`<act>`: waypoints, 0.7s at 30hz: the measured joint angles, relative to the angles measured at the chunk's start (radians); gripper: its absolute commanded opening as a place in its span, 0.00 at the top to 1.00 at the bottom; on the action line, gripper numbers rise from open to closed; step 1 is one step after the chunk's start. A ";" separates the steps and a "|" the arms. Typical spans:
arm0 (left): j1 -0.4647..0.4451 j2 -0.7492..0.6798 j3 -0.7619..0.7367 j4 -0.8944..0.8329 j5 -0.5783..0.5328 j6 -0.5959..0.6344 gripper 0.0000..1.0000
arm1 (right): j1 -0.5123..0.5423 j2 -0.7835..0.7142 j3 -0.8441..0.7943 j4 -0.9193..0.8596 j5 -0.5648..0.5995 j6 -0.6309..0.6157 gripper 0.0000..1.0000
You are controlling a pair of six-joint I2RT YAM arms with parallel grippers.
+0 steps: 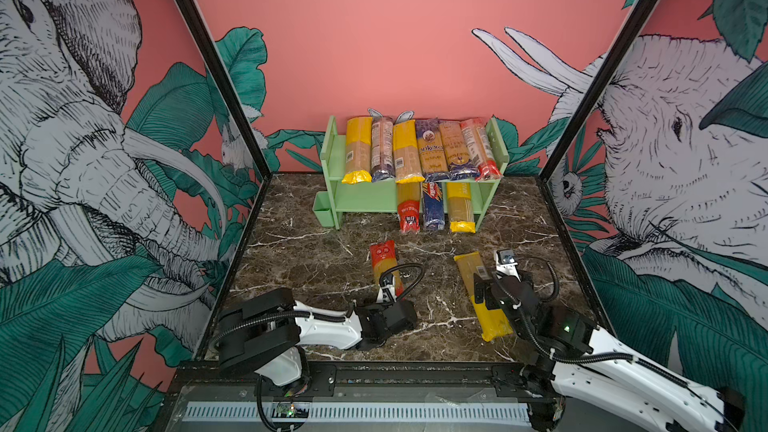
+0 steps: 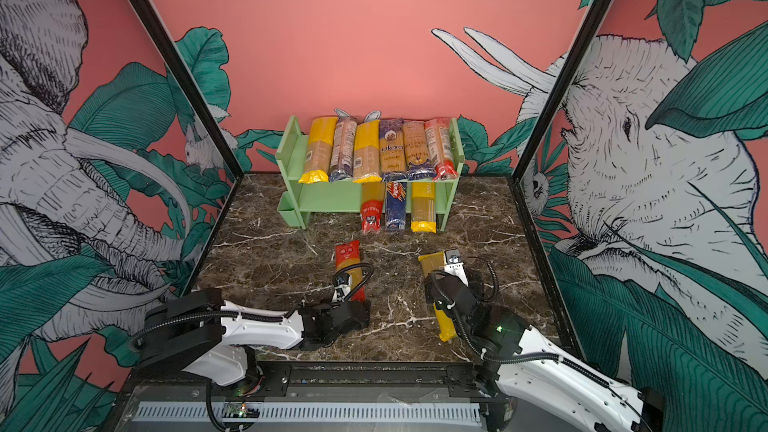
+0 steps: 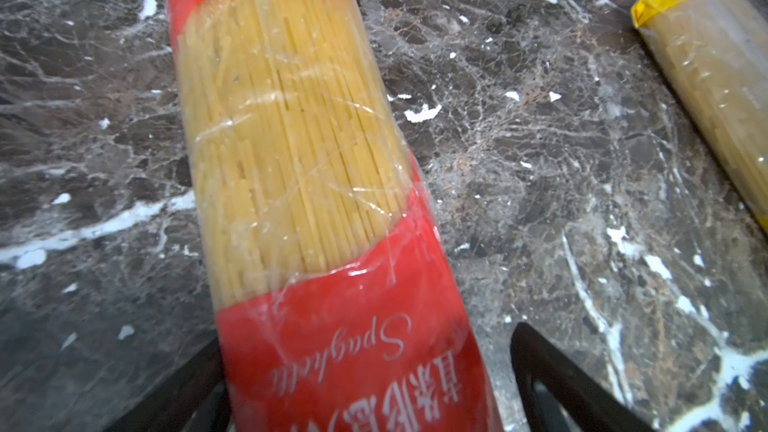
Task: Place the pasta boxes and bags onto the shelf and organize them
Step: 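Close the left gripper on the red pack's end, then lift the red pack upright with the left gripper toward the shelf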
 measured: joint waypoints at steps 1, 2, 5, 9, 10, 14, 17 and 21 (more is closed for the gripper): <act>-0.003 0.008 0.006 -0.005 -0.009 -0.006 0.02 | 0.000 -0.002 0.000 -0.002 0.002 -0.002 0.01; -0.004 0.015 0.011 -0.008 -0.016 -0.011 0.05 | 0.000 -0.003 0.000 -0.005 0.004 -0.003 0.01; -0.005 0.039 0.024 -0.021 -0.041 -0.026 0.20 | 0.000 -0.010 0.002 -0.015 0.007 -0.006 0.01; -0.005 0.064 0.031 -0.008 -0.057 -0.046 0.57 | 0.000 -0.022 0.011 -0.037 0.014 -0.009 0.01; -0.002 0.067 0.031 0.000 -0.058 -0.057 0.61 | 0.000 -0.027 0.011 -0.042 0.017 -0.009 0.01; 0.014 0.069 0.026 0.049 -0.037 -0.068 0.67 | 0.000 -0.044 0.011 -0.058 0.023 -0.010 0.01; 0.022 0.051 0.002 0.079 -0.021 -0.070 0.74 | 0.000 -0.050 0.018 -0.063 0.024 -0.010 0.01; 0.031 -0.010 -0.039 0.073 0.012 -0.061 1.00 | 0.000 -0.042 0.031 -0.064 0.023 -0.013 0.01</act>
